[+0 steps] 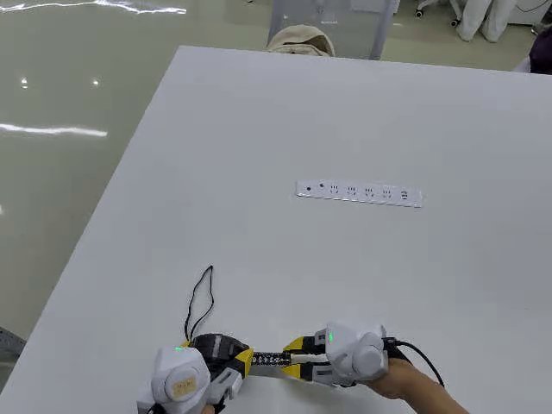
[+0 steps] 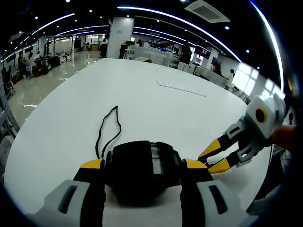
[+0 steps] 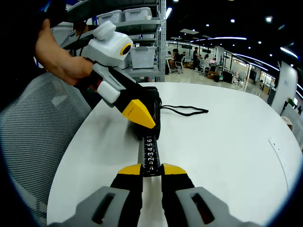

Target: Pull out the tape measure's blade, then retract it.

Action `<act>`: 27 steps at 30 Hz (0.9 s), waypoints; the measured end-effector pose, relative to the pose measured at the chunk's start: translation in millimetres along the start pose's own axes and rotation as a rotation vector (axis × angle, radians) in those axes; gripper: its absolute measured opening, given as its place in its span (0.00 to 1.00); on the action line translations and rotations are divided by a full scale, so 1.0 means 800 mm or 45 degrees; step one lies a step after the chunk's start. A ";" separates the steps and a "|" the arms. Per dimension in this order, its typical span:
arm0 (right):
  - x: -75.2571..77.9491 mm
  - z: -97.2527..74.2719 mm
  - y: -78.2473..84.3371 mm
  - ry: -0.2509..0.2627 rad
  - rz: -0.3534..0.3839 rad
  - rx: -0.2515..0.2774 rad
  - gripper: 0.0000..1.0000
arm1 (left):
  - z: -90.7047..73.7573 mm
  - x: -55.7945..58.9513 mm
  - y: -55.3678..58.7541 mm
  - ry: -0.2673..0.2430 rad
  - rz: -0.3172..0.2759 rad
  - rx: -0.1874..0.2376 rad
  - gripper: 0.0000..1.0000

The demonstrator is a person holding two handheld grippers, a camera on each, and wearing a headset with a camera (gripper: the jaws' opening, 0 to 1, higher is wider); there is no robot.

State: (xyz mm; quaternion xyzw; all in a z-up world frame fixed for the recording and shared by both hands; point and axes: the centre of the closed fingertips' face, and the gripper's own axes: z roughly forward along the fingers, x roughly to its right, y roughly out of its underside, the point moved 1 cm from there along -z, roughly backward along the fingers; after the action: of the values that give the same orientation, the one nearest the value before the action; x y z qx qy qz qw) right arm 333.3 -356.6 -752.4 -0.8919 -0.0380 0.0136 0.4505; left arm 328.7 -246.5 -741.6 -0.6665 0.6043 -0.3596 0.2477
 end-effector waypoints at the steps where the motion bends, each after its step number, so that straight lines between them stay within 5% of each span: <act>1: 0.000 0.000 0.000 -0.001 -0.001 -0.001 0.13 | 0.000 0.000 0.000 0.000 0.000 0.000 0.61; 27: -0.001 0.011 -0.006 -0.011 -0.015 -0.001 0.13 | 0.000 -0.001 0.002 0.005 0.003 0.000 0.61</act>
State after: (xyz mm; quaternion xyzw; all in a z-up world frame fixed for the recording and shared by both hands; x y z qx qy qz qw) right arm 331.6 -346.9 -753.4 -0.8917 -0.0453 0.0149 0.4500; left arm 327.9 -246.3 -742.9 -0.6649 0.6056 -0.3607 0.2469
